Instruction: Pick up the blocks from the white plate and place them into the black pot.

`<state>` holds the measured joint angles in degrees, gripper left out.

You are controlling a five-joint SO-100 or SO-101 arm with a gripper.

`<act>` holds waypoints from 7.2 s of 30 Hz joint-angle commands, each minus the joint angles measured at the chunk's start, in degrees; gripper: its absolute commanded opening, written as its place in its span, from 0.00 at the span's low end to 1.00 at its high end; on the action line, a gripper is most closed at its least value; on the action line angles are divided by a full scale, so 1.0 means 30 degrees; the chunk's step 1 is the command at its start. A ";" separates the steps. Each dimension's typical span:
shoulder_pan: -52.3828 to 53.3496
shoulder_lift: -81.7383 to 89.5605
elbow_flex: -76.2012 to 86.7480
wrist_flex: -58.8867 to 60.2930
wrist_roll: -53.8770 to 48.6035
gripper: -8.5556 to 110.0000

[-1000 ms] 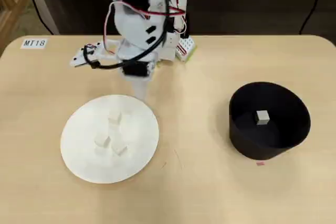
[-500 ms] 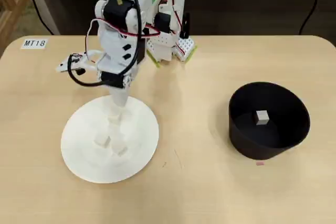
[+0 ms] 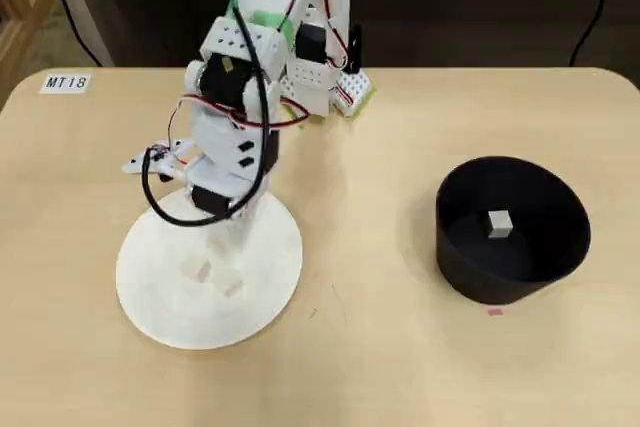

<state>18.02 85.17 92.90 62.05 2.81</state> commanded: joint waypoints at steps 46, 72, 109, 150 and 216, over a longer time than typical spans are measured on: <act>0.0557 -0.7002 -0.7793 0.2197 0.2080 0.05; -1.4795 1.2686 0.1934 -0.0850 0.0762 0.05; -1.8135 0.9434 0.3574 -0.6270 -0.0498 0.15; 0.3369 -0.3574 -0.7646 0.7031 -0.6885 0.24; -0.4600 0.2402 -1.3125 0.7441 -0.4688 0.05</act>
<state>11.07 81.65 48.87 87.45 -12.57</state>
